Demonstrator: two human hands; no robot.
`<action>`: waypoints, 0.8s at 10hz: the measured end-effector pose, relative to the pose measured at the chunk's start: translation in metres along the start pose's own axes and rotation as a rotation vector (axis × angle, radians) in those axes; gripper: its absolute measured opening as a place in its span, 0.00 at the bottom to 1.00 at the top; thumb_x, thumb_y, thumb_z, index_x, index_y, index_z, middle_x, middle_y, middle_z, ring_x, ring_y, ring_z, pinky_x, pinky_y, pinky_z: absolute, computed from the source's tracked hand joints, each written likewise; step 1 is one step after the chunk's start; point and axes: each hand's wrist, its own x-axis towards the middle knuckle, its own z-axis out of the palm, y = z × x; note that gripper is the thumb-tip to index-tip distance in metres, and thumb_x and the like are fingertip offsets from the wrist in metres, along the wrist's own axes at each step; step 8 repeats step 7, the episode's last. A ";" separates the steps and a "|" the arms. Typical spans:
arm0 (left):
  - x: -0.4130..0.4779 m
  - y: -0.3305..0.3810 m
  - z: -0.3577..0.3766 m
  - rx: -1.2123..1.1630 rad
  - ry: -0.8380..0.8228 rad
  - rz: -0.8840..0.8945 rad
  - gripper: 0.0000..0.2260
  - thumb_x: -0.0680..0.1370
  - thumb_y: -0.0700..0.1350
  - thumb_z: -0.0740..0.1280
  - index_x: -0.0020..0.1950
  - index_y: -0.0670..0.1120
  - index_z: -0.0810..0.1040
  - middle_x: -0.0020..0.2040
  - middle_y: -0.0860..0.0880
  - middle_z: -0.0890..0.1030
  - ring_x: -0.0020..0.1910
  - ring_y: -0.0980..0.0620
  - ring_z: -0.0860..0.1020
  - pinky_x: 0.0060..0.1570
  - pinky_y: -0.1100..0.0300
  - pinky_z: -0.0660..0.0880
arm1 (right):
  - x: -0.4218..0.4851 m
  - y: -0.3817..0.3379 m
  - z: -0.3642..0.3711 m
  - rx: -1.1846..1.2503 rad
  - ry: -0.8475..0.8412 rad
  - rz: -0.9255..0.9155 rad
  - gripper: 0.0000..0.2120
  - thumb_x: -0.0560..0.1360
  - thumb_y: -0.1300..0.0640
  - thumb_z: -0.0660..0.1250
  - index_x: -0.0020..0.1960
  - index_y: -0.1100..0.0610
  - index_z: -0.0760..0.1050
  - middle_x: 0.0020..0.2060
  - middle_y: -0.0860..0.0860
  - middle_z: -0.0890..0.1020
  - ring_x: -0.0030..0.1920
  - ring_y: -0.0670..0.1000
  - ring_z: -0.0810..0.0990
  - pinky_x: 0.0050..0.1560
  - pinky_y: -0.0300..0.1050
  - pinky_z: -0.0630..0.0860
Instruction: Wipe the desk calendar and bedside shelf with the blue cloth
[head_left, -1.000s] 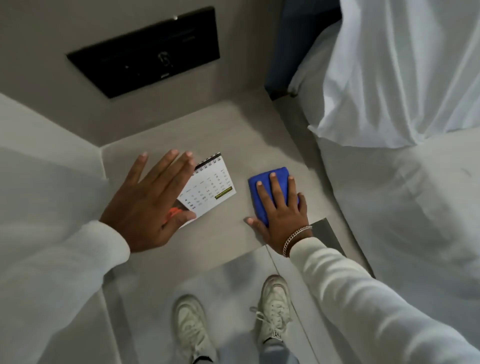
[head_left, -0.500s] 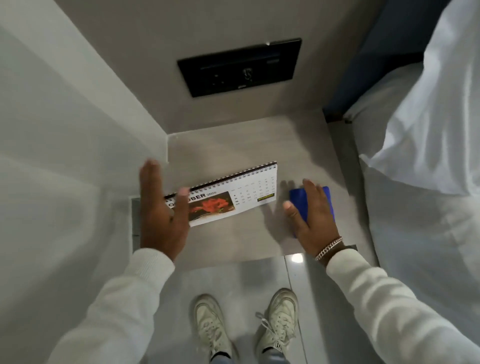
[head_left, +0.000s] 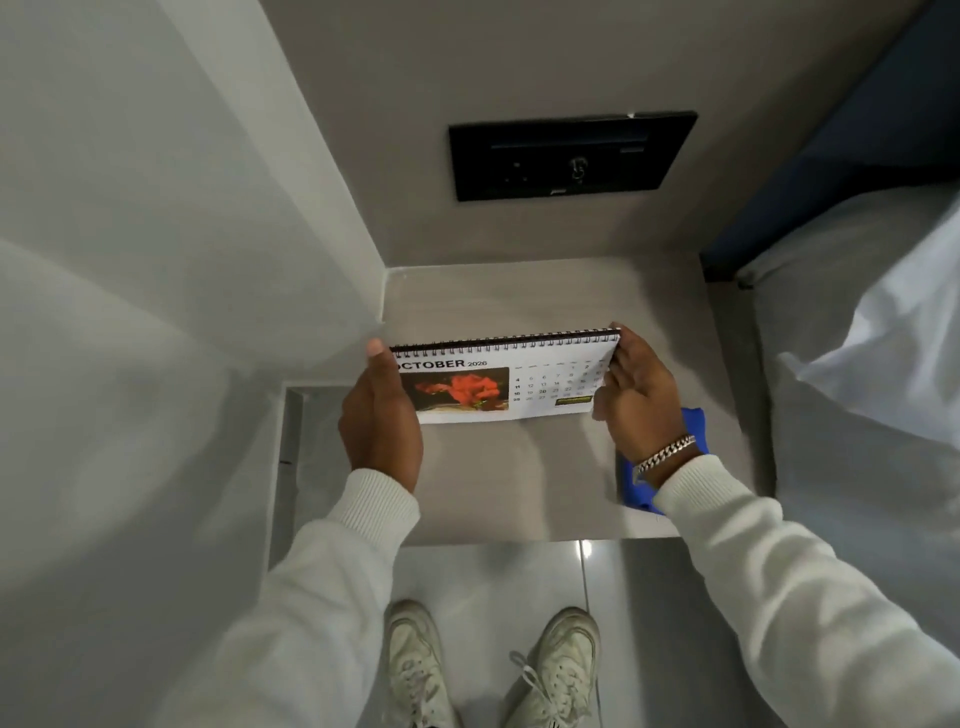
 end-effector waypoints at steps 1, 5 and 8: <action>0.022 0.015 0.009 0.062 -0.040 0.070 0.28 0.74 0.70 0.51 0.45 0.52 0.81 0.57 0.40 0.84 0.61 0.39 0.80 0.66 0.41 0.72 | 0.019 -0.010 0.007 0.028 0.014 -0.031 0.33 0.69 0.81 0.53 0.69 0.60 0.66 0.59 0.49 0.76 0.56 0.49 0.77 0.52 0.50 0.76; 0.096 0.053 0.026 0.121 -0.127 -0.002 0.44 0.62 0.79 0.49 0.61 0.49 0.79 0.65 0.44 0.80 0.67 0.42 0.75 0.71 0.44 0.68 | 0.103 -0.036 0.031 -0.096 -0.030 -0.084 0.30 0.62 0.71 0.59 0.63 0.55 0.72 0.53 0.49 0.81 0.56 0.56 0.80 0.49 0.51 0.80; 0.084 0.063 0.018 0.241 -0.135 0.121 0.20 0.78 0.64 0.56 0.51 0.53 0.80 0.59 0.49 0.81 0.59 0.48 0.77 0.63 0.59 0.71 | 0.079 -0.051 0.017 -0.006 0.047 -0.024 0.34 0.69 0.71 0.69 0.72 0.55 0.64 0.70 0.53 0.72 0.70 0.53 0.70 0.70 0.54 0.69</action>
